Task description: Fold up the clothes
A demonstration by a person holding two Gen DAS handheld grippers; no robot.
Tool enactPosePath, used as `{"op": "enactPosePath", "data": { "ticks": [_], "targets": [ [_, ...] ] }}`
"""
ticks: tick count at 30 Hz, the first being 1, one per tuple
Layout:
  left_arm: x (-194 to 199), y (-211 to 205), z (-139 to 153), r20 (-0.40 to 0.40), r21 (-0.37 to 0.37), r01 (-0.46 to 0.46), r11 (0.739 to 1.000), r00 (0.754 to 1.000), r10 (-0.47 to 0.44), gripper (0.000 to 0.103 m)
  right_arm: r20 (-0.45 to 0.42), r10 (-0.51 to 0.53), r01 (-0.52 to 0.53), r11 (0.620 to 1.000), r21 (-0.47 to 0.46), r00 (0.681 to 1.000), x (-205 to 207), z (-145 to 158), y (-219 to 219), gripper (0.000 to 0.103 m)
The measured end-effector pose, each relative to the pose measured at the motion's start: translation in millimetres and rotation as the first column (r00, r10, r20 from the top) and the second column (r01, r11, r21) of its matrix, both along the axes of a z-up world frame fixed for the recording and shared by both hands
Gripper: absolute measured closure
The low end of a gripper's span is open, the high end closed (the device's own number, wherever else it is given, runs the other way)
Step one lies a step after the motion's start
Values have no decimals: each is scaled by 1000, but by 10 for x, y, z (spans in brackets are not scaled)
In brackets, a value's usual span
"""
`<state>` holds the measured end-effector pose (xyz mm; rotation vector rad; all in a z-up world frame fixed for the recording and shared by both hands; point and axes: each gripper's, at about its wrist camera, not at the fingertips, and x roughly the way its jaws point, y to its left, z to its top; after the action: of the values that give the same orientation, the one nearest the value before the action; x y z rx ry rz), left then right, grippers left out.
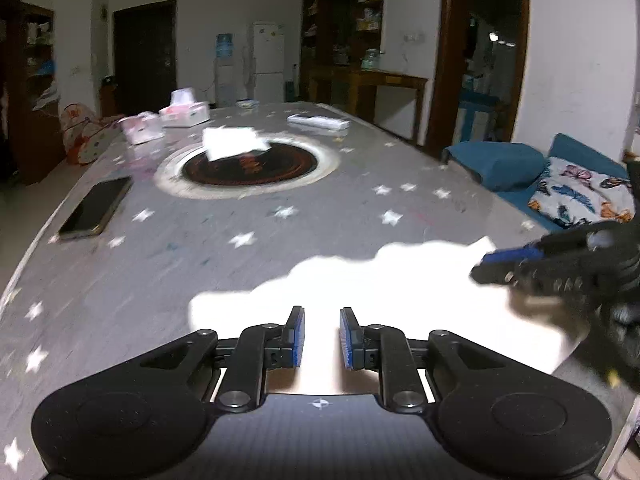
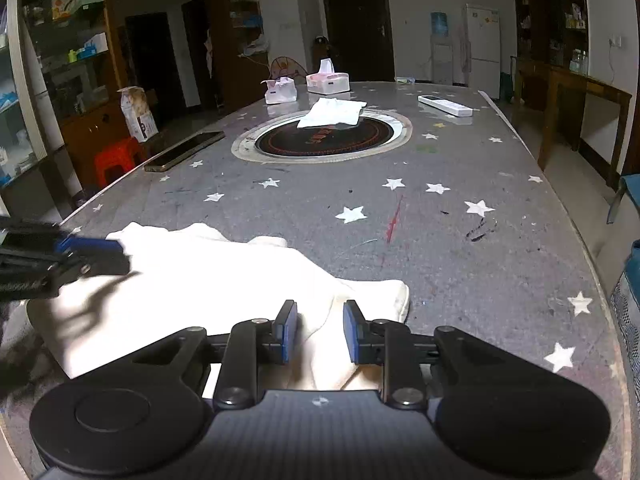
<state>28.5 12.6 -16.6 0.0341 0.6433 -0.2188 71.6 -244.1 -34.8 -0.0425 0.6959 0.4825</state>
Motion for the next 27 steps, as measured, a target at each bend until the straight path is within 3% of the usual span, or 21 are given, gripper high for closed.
{"op": "enactPosePath", "data": {
  "ticks": [7, 13, 16, 20, 27],
  "targets": [
    [-20, 350, -54, -23, -50, -101, 994, 995, 100, 80, 25, 3, -3, 1000, 4, 1000, -41, -30, -10, 75],
    [100, 295, -14, 2, -13, -89, 996, 996, 89, 82, 34, -2, 2, 1000, -3, 999, -50, -36, 15, 72],
    [214, 348, -95, -18, 22, -138, 990, 990, 138, 83, 38, -1, 1, 1000, -5, 999, -58, -37, 13, 72],
    [207, 446, -52, -19, 1, -179, 984, 984, 179, 82, 37, 3, -3, 1000, -1, 999, -59, -29, 3, 71],
    [-121, 168, 137, 34, -46, -36, 998, 999, 37, 83, 101, 66, -65, 998, -9, 993, -282, 159, 98, 61]
  ]
}}
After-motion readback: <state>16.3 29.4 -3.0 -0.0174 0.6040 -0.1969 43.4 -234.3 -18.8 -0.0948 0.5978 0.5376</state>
